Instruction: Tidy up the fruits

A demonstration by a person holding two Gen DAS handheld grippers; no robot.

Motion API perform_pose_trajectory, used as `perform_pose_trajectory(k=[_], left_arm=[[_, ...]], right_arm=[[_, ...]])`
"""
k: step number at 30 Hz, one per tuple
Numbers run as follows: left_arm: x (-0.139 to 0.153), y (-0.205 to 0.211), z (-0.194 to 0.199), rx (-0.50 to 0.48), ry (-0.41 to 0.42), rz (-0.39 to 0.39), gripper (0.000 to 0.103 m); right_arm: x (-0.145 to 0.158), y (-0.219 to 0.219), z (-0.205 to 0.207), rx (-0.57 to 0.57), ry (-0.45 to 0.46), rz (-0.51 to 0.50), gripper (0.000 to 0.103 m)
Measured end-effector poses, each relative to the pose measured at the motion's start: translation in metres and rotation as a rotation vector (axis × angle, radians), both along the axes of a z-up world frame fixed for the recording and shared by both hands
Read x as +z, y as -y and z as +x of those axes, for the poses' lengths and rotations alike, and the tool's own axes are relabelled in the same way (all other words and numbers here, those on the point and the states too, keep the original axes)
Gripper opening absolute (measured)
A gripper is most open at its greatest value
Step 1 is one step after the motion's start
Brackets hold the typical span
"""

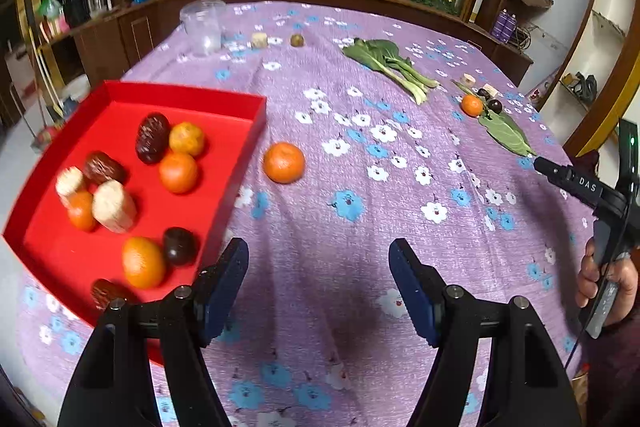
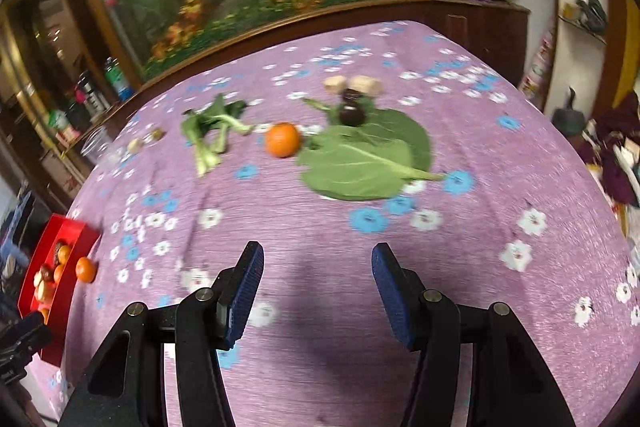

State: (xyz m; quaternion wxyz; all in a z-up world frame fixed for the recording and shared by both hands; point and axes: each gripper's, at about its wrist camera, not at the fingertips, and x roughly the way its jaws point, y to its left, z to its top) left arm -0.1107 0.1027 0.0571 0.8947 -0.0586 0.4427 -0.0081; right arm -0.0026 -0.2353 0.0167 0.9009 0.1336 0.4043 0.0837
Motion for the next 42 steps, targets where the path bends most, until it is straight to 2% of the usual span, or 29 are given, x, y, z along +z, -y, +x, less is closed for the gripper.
perform_pose_trajectory(k=[6, 11, 17, 20, 25, 29, 33, 37, 39, 41, 42], left_arm=[[0.005, -0.012, 0.001, 0.037, 0.022, -0.044, 0.072], [0.013, -0.040, -0.003, 0.120, 0.060, -0.094, 0.072], [0.013, -0.071, -0.007, 0.205, 0.073, -0.163, 0.073], [0.011, -0.071, -0.006, 0.183, 0.065, -0.164, 0.073], [0.008, -0.060, -0.003, 0.118, 0.075, -0.158, 0.073], [0.003, -0.062, -0.002, 0.123, 0.070, -0.181, 0.073], [0.007, -0.073, -0.007, 0.152, 0.084, -0.184, 0.073], [0.008, -0.083, -0.011, 0.172, 0.090, -0.178, 0.073], [0.006, -0.084, -0.010, 0.173, 0.085, -0.181, 0.073], [0.004, -0.083, -0.009, 0.168, 0.076, -0.186, 0.073], [0.003, -0.082, -0.008, 0.164, 0.074, -0.186, 0.073]], right_arm=[[-0.005, -0.009, 0.001, 0.022, -0.031, 0.038, 0.061], [-0.002, -0.058, 0.003, 0.139, -0.034, 0.053, 0.061], [0.001, -0.137, -0.002, 0.338, -0.049, 0.051, 0.061], [0.004, -0.168, -0.006, 0.412, -0.038, 0.026, 0.062], [0.003, -0.183, 0.000, 0.412, -0.040, 0.018, 0.062], [0.007, -0.210, 0.001, 0.487, -0.035, 0.043, 0.062], [0.001, -0.255, 0.004, 0.573, -0.029, 0.021, 0.062], [-0.007, -0.291, 0.012, 0.612, -0.034, 0.008, 0.062], [-0.011, -0.304, 0.013, 0.619, -0.033, -0.025, 0.060], [-0.012, -0.309, 0.013, 0.625, -0.024, -0.046, 0.038], [-0.010, -0.309, 0.014, 0.636, -0.030, -0.036, 0.037]])
